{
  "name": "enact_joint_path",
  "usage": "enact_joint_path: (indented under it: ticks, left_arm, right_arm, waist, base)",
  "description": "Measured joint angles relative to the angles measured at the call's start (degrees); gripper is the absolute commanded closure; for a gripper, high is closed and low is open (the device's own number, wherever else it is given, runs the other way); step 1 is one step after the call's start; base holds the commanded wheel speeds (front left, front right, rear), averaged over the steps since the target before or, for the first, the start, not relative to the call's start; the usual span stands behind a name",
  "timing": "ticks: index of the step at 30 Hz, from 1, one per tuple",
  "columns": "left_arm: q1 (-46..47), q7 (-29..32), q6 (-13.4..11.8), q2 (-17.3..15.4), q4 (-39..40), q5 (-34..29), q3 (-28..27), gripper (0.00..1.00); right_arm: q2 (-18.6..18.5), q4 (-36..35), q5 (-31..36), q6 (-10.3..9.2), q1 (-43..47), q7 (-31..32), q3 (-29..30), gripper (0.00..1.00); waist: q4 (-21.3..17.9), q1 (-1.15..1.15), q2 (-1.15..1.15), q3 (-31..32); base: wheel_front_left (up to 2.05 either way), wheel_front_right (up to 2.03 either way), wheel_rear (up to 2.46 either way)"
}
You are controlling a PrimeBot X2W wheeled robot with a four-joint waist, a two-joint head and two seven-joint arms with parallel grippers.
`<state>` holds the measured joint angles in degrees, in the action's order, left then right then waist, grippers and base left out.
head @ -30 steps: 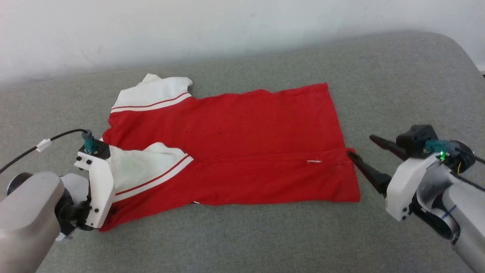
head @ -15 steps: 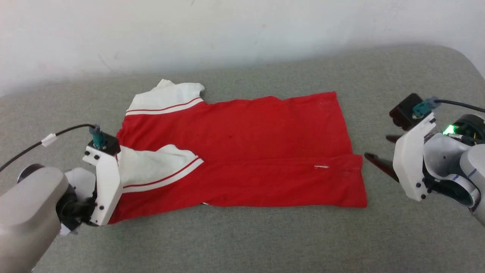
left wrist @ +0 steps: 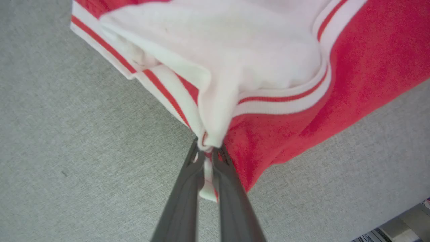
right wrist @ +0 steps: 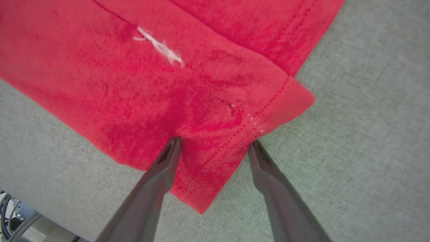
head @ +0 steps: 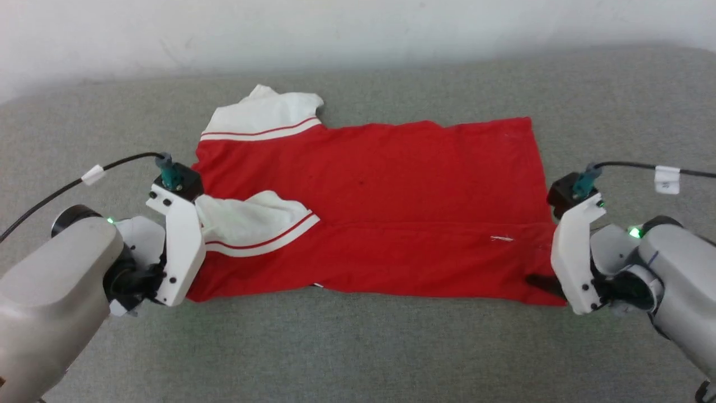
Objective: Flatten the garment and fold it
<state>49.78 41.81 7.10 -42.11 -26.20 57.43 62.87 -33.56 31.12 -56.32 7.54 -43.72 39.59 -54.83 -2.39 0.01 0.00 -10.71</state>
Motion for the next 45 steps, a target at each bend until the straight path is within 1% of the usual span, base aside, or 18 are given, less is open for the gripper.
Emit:
enact_joint_path:
  ticks: [2,5,6,7,13,18,23,30,33,35,37,39,42,45]
  left_arm:
    - [0.3,-0.5,0.0,0.4,-0.2,0.0,0.4,1.0]
    - [0.5,-1.2,0.0,0.6,-0.7,0.2,0.8,1.0]
    - [0.6,-1.4,0.0,0.6,-0.9,0.5,1.0,1.0]
    - [0.6,-1.6,0.0,0.5,-1.1,0.7,1.1,1.0]
    - [-0.6,-4.6,0.0,0.1,-2.7,3.5,1.1,1.0]
    - [-2.9,-7.5,0.0,-0.4,-2.6,4.6,0.9,1.0]
    - [-4.5,-8.1,0.0,-3.9,1.4,4.9,2.0,1.0]
    - [-9.0,-7.8,0.0,-8.7,10.5,6.4,4.7,1.0]
    - [-11.5,-7.6,0.0,-10.6,14.0,6.6,5.6,1.0]
    - [-13.1,-7.5,-0.2,-11.2,15.8,7.2,6.0,1.0]
    - [-14.3,-7.9,-1.1,-11.3,16.4,7.6,6.1,1.0]
    - [-14.8,-8.2,-1.8,-11.1,16.1,7.7,6.1,1.0]
    - [-15.2,-8.4,-2.7,-9.4,14.3,7.7,6.2,1.0]
    - [-15.4,-8.3,-2.8,-7.4,11.1,7.8,6.5,1.0]
  right_arm:
    - [0.6,0.9,-0.1,-0.03,0.2,-0.5,-1.3,0.0]
    - [0.2,0.8,-0.7,-0.02,0.1,-1.6,-2.3,0.0]
    - [-0.1,0.6,-0.9,-0.02,-0.1,-1.9,-2.8,0.64]
    - [-0.4,0.2,-1.1,-0.02,-0.3,-2.6,-3.2,1.0]
    - [-1.0,-1.5,-2.6,-0.02,-0.6,-8.1,-5.5,1.0]
    - [-4.6,-5.9,-3.8,-0.02,-0.5,-11.9,-7.1,1.0]
    - [-9.8,-11.3,-4.6,-0.01,-0.5,-13.6,-8.2,1.0]
    - [-16.6,-19.0,-5.3,-0.01,1.5,-12.4,-10.6,1.0]
    - [-19.1,-20.7,-6.0,0.0,3.6,-11.8,-11.5,1.0]
    - [-20.2,-20.9,-6.7,0.0,5.1,-11.8,-11.7,1.0]
    - [-20.4,-20.6,-7.0,0.0,6.4,-11.8,-11.9,1.0]
    - [-20.0,-19.8,-7.1,0.01,7.4,-11.8,-12.2,1.0]
    - [-17.9,-17.1,-6.8,0.0,8.0,-11.8,-12.6,1.0]
    - [-15.1,-13.3,-6.6,0.0,8.7,-12.5,-12.6,1.0]
  waist:
    - [0.4,0.0,0.0,-0.8]
    - [1.0,-0.01,0.0,-1.8]
    - [1.1,-0.01,0.0,-2.0]
    - [1.1,-0.01,0.0,-2.2]
    - [0.4,0.0,0.0,-0.9]
    - [-0.3,0.0,0.0,1.8]
    - [-0.8,-0.01,0.0,4.6]
    - [-1.1,-0.02,0.0,7.7]
    - [-1.0,-0.02,0.0,8.4]
    - [-0.8,-0.02,0.0,8.5]
    - [-0.7,-0.02,0.0,8.4]
    - [-0.6,-0.02,0.0,8.1]
    - [-0.6,-0.01,0.0,7.3]
    - [-0.7,-0.01,0.0,6.4]
  base:
    - [0.0,0.0,0.0]
    - [0.0,0.0,0.0]
    - [0.0,0.0,0.0]
    - [0.0,0.0,0.0]
    - [0.0,0.0,0.0]
    - [0.0,0.0,0.0]
    - [0.0,0.0,0.0]
    - [0.0,0.0,0.0]
    - [0.0,0.0,0.0]
    - [0.0,0.0,0.0]
    - [0.0,0.0,0.0]
    - [0.0,0.0,0.0]
    - [0.0,0.0,0.0]
    - [0.0,0.0,0.0]
